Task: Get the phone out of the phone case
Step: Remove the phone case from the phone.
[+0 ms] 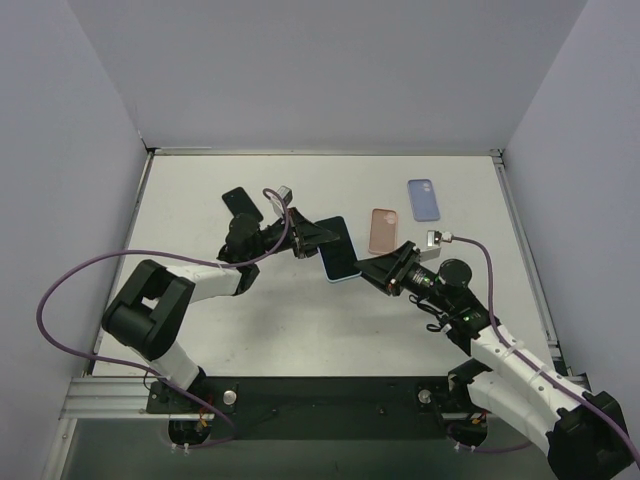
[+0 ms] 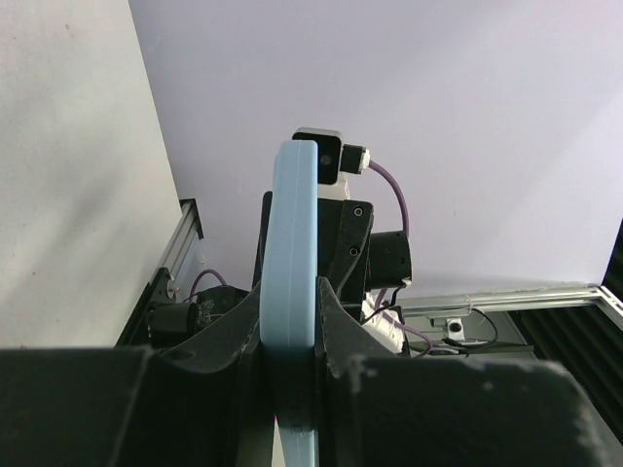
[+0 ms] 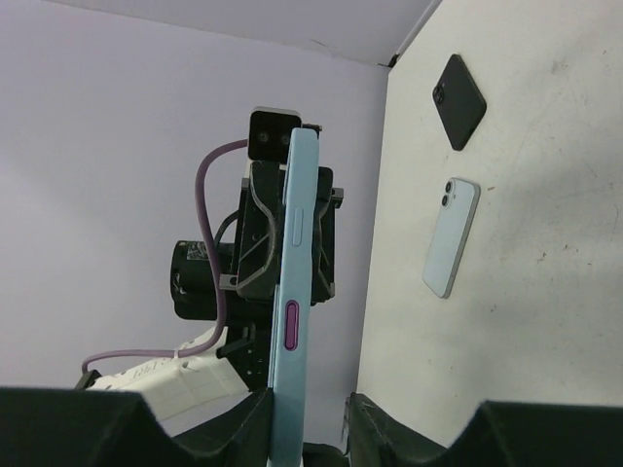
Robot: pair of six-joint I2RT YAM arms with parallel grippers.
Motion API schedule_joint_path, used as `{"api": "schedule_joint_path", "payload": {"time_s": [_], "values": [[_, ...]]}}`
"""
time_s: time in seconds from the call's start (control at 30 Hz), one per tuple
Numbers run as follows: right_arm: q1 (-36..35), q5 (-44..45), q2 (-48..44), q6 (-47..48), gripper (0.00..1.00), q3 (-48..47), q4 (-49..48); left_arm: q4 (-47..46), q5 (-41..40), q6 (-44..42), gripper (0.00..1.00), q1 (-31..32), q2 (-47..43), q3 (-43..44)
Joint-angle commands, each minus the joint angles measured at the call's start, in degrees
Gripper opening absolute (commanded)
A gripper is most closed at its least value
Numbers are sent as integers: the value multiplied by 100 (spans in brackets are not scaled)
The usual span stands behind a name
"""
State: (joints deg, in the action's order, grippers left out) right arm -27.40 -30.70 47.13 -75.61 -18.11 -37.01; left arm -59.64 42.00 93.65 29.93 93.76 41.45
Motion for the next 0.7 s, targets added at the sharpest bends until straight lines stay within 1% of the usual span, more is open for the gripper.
{"api": "schedule_joint_path", "payload": {"time_s": [0.0, 0.07, 0.13, 0.2, 0.23, 0.3, 0.4, 0.43, 0.5, 0.57, 0.6, 0.63, 0.67], "values": [[15, -24, 32, -32, 28, -52, -297, -628, -104, 163, 0, -23, -314, 205], [15, -41, 103, -94, 25, -35, -464, -593, -113, 136, 0, -23, -323, 223], [15, -59, 199, -234, 16, -17, -718, -567, -130, 128, 0, -23, -349, 214], [-11, -103, 252, -392, 0, 9, -947, -532, -165, 101, 0, -14, -367, 205], [-20, -103, 296, -532, 0, 9, -1070, -531, -174, 93, 0, -23, -367, 197], [-116, -25, 279, -638, 0, -70, -1010, -619, -201, 84, 0, -23, -332, 258], [-309, 72, 287, -902, 0, -254, -860, -1101, -227, 250, 0, -23, -227, 459], [-336, 142, 314, -981, 0, -307, -956, -1372, -245, 381, 0, -23, -209, 512], [-406, 213, 375, -1323, 0, -421, -1123, -1568, -402, 487, 0, -23, -200, 627], [-415, 310, 533, -1682, 0, -457, -1623, -1919, -551, 637, 0, -23, -191, 767], [-398, 336, 629, -2085, 0, -448, -1886, -2025, -744, 681, 0, -23, -174, 811], [-389, 397, 865, -2350, 0, -448, -2454, -2226, -833, 733, 0, 3, -165, 925], [-389, 433, 1016, -2553, 0, -474, -2738, -2289, -912, 743, 0, 30, -156, 996]]}}
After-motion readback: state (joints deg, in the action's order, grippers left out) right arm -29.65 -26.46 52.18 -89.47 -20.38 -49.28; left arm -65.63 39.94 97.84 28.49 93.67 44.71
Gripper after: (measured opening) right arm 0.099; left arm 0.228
